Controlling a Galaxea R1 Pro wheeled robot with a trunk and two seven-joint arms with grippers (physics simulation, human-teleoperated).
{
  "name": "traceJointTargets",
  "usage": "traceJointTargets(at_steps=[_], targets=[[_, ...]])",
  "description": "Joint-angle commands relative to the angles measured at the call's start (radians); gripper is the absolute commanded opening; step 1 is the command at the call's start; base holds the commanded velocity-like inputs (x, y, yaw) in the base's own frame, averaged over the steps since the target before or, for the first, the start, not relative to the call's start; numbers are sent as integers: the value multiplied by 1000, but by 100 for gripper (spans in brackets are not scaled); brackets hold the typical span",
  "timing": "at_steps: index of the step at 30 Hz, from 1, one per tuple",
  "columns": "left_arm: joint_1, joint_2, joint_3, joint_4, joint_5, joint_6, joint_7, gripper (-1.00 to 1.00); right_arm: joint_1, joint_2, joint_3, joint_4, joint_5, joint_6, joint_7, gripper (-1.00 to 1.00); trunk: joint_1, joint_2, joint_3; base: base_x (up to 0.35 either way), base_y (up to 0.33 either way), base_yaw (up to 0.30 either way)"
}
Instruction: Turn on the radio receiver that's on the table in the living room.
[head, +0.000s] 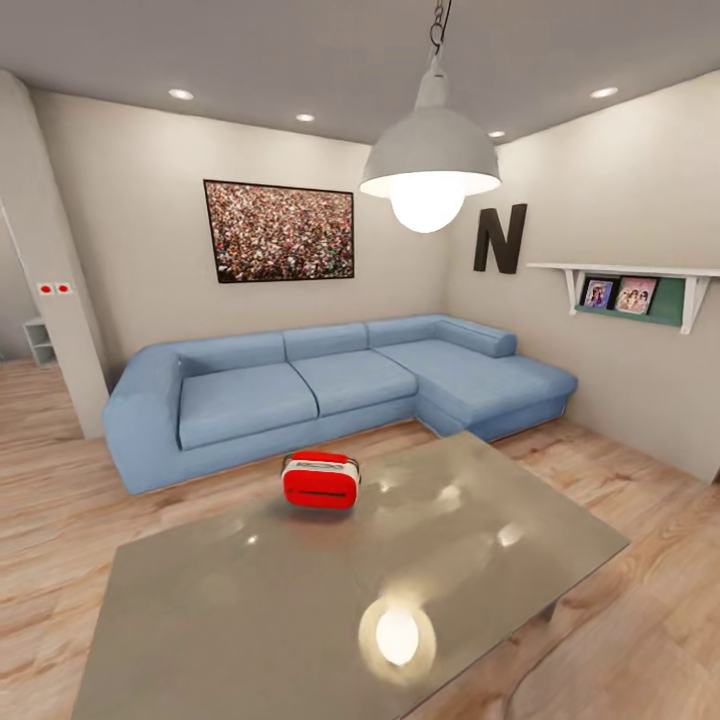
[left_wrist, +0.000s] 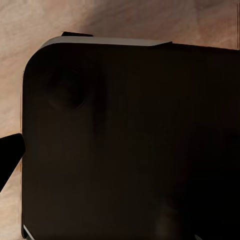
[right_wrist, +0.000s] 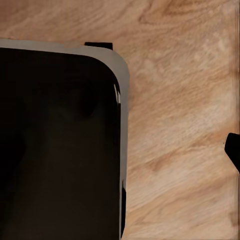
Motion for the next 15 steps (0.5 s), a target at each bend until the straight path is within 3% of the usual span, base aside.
traceJointTargets(at_steps=[1,15], targets=[[0,0,0,0,0,0,0,100,0,0,0,0,0,0,0,100,0,0,0,249,-184,0],[0,2,0,0,0,-1,0,100,0,-1,0,0,0,0,-1,100,0,0,0,241,-182,0]])
